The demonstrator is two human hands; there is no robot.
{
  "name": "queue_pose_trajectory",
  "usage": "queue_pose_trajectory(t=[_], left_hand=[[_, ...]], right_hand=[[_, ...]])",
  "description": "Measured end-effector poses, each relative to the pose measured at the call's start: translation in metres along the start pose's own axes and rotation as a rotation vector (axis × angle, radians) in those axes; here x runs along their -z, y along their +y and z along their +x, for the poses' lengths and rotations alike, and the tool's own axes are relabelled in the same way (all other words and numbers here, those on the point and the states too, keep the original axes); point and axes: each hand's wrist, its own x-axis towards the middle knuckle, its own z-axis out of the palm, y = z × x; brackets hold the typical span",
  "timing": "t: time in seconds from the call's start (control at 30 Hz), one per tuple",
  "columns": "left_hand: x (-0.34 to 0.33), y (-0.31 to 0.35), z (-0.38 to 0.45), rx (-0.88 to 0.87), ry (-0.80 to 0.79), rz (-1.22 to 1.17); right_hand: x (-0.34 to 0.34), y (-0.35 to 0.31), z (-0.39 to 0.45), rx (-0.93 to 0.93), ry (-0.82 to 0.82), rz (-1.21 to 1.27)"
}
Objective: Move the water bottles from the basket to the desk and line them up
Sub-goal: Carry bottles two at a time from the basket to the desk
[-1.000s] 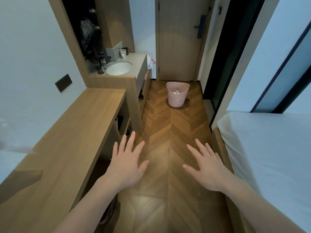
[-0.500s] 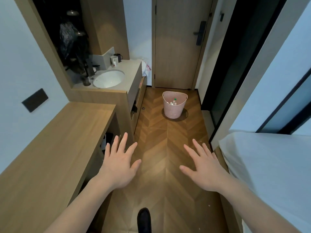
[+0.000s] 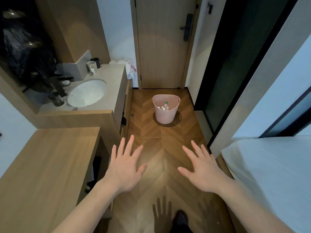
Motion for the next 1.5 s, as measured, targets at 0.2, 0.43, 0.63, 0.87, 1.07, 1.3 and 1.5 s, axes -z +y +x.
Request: queue_pose_trajectory(t=[0.2, 0.43, 0.63, 0.87, 1.07, 1.3, 1.5], left_hand=[[0.007, -0.013, 0.104, -0.020, 0.020, 0.008], [0.023, -0.012, 0.249, -0.012, 0.011, 0.040], [0.032, -0.013, 0.352, 0.022, -0.008, 0.028], [0.032, -0.028, 0.462, 0.020, -0.099, 0.026], [0.024, -0.061, 0.586, -0.013, -0.145, 0.023], [0.024, -0.100, 0.714, -0.065, -0.246, 0.025], [0.020, -0.119, 0.799, -0.106, -0.331, 0.039]], right_hand=[[0.027, 0.018, 0.098, -0.003, -0.002, 0.023], [0.068, 0.050, 0.233, -0.029, -0.036, 0.054], [0.115, 0.071, 0.341, -0.016, -0.076, -0.013], [0.149, 0.076, 0.451, -0.067, -0.118, -0.065], [0.172, 0.089, 0.544, -0.138, -0.111, -0.014], [0.191, 0.086, 0.652, -0.247, -0.127, 0.113], [0.196, 0.097, 0.716, -0.280, -0.231, 0.212]])
